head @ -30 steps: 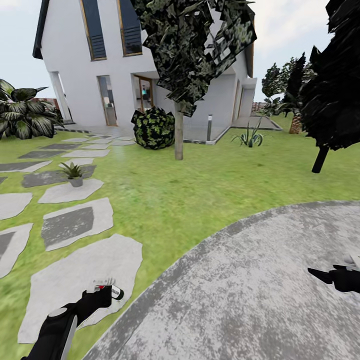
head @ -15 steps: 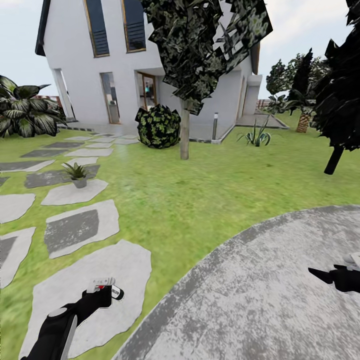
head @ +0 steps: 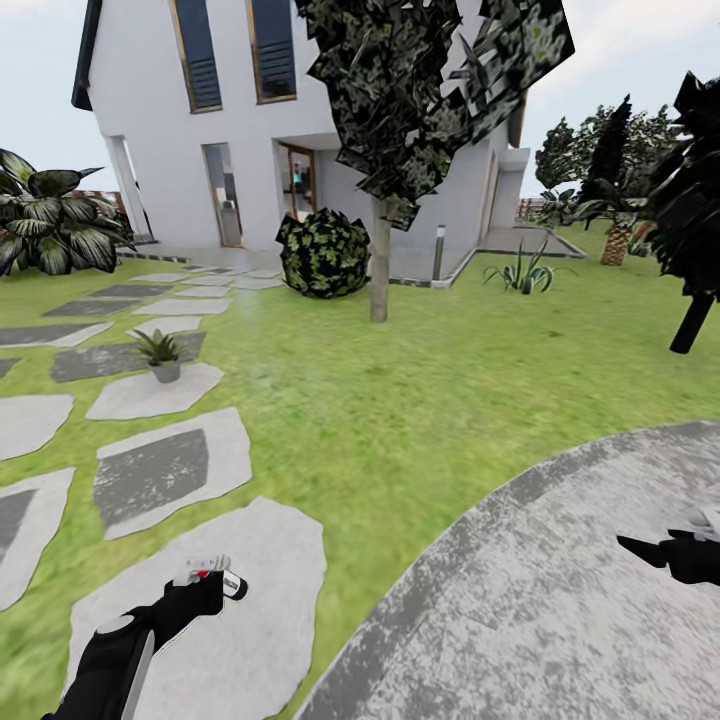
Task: Pick up the pesticide atomizer in the garden and spray insectifuge to fully cover both potted plants in the garden.
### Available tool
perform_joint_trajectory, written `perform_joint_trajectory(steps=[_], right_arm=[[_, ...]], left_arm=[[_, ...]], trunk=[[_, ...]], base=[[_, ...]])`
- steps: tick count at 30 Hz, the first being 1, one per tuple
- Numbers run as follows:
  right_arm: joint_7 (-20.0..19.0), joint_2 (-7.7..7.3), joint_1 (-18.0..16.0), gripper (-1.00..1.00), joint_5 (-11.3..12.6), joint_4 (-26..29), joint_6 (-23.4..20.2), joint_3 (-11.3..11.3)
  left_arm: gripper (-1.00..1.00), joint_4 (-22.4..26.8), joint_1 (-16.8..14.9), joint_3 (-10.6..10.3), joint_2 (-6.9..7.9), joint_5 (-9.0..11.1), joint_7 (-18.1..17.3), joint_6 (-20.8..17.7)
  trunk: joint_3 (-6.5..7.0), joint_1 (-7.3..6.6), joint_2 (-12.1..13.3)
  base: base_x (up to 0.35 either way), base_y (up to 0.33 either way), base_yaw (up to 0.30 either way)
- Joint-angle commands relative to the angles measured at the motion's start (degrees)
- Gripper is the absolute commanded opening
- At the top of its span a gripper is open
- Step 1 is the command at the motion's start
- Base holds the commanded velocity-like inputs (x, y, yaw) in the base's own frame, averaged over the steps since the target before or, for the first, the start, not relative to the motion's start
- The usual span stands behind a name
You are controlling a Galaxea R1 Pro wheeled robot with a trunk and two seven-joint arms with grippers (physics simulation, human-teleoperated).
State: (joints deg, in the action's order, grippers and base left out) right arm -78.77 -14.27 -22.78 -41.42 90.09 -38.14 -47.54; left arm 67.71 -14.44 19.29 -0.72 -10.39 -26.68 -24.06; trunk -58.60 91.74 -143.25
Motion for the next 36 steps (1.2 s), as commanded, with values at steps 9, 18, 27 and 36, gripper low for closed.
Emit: perform_joint_trajectory(steps=[9,18,27,36], right_arm=[[-0.5,-0.05,-0.07,1.0,-0.42,0.09,-0.53,-0.03],[-0.55,0.07,-0.07,1.0,-0.42,0.17,-0.53,-0.01],[-0.51,0.08,-0.07,1.0,-0.42,0.17,-0.53,-0.01],[-0.5,0.04,-0.07,1.0,-0.42,0.17,-0.53,-0.01]], left_arm=[[-1.0,0.06,-0.04,0.22,-0.07,-0.54,-0.57,-0.27],[-1.0,0.06,-0.07,0.22,-0.07,-0.57,-0.57,-0.28],[-1.0,0.06,-0.05,0.22,-0.07,-0.52,-0.57,-0.28],[-1.0,0.06,-0.05,0.22,-0.07,-0.55,-0.57,-0.28]], trunk=[[-0.06,0.01,-0.02],[-0.06,0.01,-0.02],[-0.06,0.01,-0.02],[-0.13,0.01,-0.02]], base=[[0.216,0.291,0.0],[0.197,0.302,0.0],[0.195,0.303,0.0],[0.195,0.303,0.0]])
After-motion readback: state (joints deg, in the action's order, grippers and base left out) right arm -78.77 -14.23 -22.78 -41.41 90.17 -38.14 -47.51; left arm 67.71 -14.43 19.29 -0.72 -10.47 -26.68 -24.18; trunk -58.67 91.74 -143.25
